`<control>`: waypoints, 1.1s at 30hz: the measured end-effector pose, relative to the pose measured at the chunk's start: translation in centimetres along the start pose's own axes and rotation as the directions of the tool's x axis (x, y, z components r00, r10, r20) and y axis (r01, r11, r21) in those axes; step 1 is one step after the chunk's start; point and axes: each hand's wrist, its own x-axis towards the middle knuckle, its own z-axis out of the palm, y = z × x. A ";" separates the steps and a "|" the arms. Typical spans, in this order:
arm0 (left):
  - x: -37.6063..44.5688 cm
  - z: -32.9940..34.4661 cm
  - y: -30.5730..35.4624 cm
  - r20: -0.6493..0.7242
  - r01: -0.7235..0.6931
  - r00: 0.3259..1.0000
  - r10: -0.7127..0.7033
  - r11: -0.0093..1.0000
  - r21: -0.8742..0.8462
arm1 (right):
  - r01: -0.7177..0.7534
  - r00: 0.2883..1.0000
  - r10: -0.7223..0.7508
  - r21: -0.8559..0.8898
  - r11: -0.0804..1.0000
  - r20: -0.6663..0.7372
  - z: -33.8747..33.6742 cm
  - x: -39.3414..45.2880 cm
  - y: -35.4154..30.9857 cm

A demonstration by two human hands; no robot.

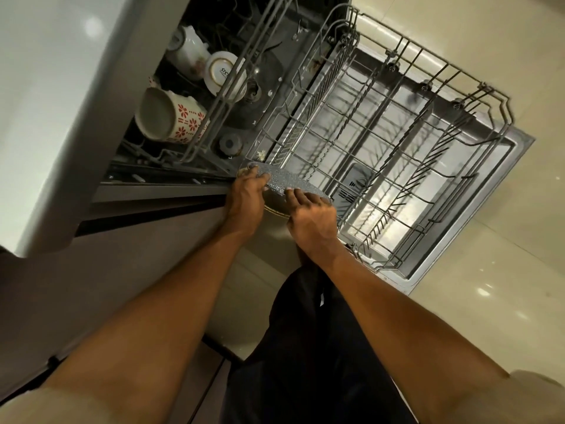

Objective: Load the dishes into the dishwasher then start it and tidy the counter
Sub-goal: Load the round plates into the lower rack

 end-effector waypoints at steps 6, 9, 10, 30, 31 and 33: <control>-1.2 -1.8 1.4 -0.074 -0.045 0.996 0.044 0.999 -0.022 | 0.022 0.996 -0.023 -0.014 1.000 -0.085 -2.3 -0.1 -0.9; -1.1 -2.3 1.9 -0.080 -0.030 0.996 0.027 0.999 -0.040 | 0.027 0.995 -0.030 -0.039 0.999 -0.098 -2.9 0.2 -0.7; -0.9 -2.3 2.0 -0.076 -0.027 0.997 0.024 0.999 -0.044 | 0.017 0.996 -0.021 -0.037 0.999 -0.092 -3.1 0.5 -0.6; 1.1 0.3 -0.2 -0.012 0.045 0.999 -0.046 0.997 -0.057 | -0.047 0.975 0.054 -0.035 0.998 0.216 -0.3 2.1 0.2; 1.3 0.5 -0.4 0.011 0.054 0.999 -0.053 0.997 -0.062 | -0.058 0.971 0.063 -0.028 0.998 0.232 -0.2 2.3 0.4; 1.7 0.9 -0.8 0.055 0.073 0.996 -0.070 0.996 -0.057 | -0.090 0.959 0.080 0.024 0.996 0.272 -0.3 2.6 0.9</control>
